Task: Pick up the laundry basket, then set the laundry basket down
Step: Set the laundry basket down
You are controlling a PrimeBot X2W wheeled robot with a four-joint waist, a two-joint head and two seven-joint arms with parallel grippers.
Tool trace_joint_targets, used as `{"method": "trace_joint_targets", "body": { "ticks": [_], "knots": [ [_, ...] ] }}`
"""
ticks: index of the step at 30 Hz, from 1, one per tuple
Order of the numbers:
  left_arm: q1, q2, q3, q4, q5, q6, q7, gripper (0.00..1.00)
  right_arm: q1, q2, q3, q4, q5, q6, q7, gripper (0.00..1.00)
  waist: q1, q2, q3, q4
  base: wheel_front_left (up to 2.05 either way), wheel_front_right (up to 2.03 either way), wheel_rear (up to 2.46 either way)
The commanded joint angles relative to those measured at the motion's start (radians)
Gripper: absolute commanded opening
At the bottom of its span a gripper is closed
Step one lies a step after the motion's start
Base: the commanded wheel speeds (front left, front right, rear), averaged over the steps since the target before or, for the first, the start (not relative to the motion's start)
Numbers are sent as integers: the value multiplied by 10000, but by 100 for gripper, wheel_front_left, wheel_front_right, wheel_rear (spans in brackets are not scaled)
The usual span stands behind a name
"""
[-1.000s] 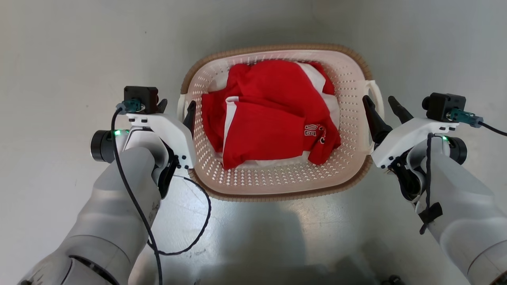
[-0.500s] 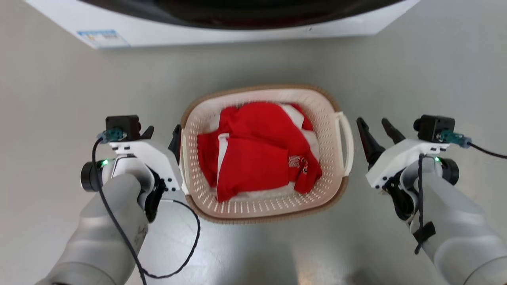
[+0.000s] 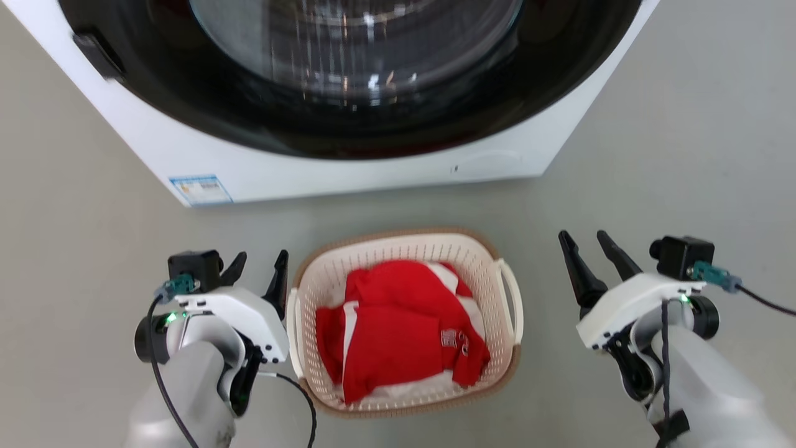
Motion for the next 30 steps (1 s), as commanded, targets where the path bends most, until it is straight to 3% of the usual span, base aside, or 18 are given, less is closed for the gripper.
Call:
{"method": "trace_joint_targets", "body": {
  "ticks": [1,12,30],
  "knots": [
    [300,267,525,-452,311,80,-92,100,492,-48,-124,-416,-333,-13,-137,100,0,0,-858,9,0,0,0],
    [1880,-16,2001,-2313,1799,-70,-93,100,2251,35,-2235,-2664,-2033,-13,-137,100,0,0,-2305,402,0,0,0],
    [3729,-622,3871,-5974,3236,-94,-93,100,3910,689,-4281,-5787,-4217,-13,-137,100,0,0,-2912,660,0,0,0]
  ]
}}
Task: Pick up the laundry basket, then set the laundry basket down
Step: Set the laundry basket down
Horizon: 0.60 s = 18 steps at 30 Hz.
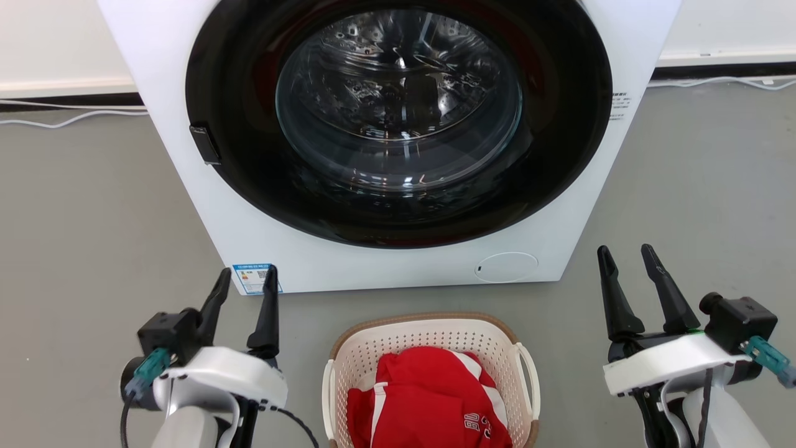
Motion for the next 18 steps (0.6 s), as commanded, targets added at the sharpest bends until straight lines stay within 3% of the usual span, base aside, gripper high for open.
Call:
{"method": "trace_joint_targets", "body": {
  "ticks": [1,8,18],
  "knots": [
    [-44,97,414,-447,125,-35,-62,100,24,4,130,-397,-134,-2,-134,100,1,0,-47,5,0,0,0],
    [734,-94,922,-1679,654,214,-62,100,428,32,-104,-1107,-663,-2,-134,100,1,0,-164,-50,0,0,0],
    [1347,-259,1135,-2360,960,57,-62,100,717,148,-315,-1383,-1329,-2,-134,100,1,0,-243,-163,0,0,0]
  ]
}}
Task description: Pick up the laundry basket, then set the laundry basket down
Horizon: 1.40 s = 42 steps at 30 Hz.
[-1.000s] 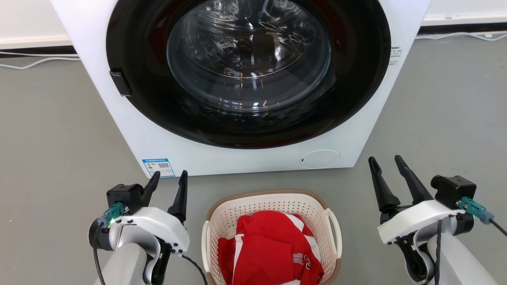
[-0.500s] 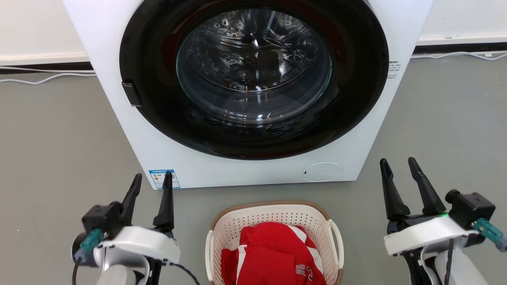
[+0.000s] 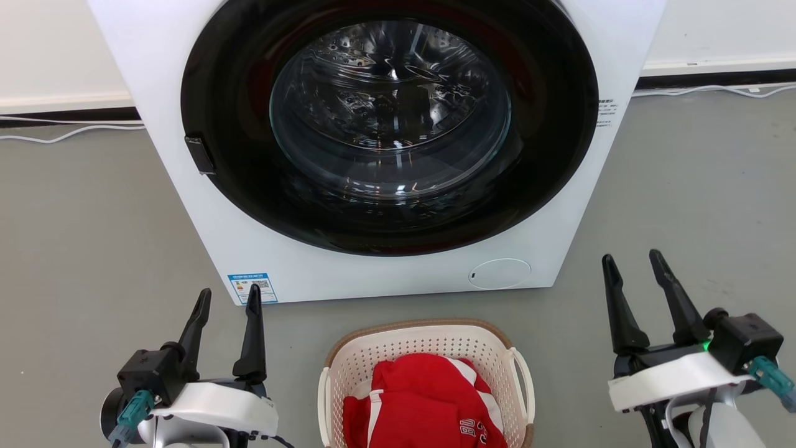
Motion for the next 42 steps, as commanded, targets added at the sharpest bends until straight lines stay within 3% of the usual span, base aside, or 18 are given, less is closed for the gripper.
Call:
{"method": "trace_joint_targets", "body": {
  "ticks": [1,34,35,42],
  "knots": [
    [-198,29,330,-317,146,-70,-63,100,-17,5,156,-242,-126,-2,-93,100,1,0,-2,-11,0,0,0],
    [-185,-102,314,-308,302,-110,-63,100,-64,167,7,-29,-7,-2,-93,100,1,0,126,-141,0,0,0],
    [26,-167,23,-15,253,-88,0,0,95,207,-211,217,-46,0,0,0,1,0,130,-144,0,0,0],
    [17,-210,109,293,-285,-124,176,0,170,275,-253,421,492,0,161,0,15,0,103,-121,0,0,0]
  ]
}}
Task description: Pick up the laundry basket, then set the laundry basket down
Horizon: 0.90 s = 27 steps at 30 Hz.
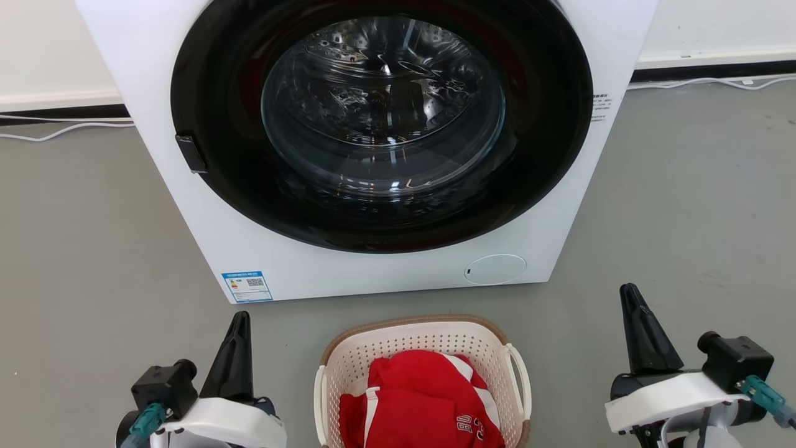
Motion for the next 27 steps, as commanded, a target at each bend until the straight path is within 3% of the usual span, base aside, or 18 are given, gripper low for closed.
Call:
{"method": "trace_joint_targets", "body": {
  "ticks": [1,7,27],
  "knots": [
    [-282,45,96,-226,-326,-45,91,0,-283,-44,-58,-244,337,0,69,0,20,0,-20,12,0,0,0],
    [-301,51,161,-199,-978,-90,257,0,-277,-15,-113,-247,988,0,244,0,1,0,-25,41,0,0,0],
    [-398,67,395,-95,-3034,-233,806,0,-278,75,-295,-256,3036,0,796,0,0,0,-88,131,0,0,0]
  ]
}}
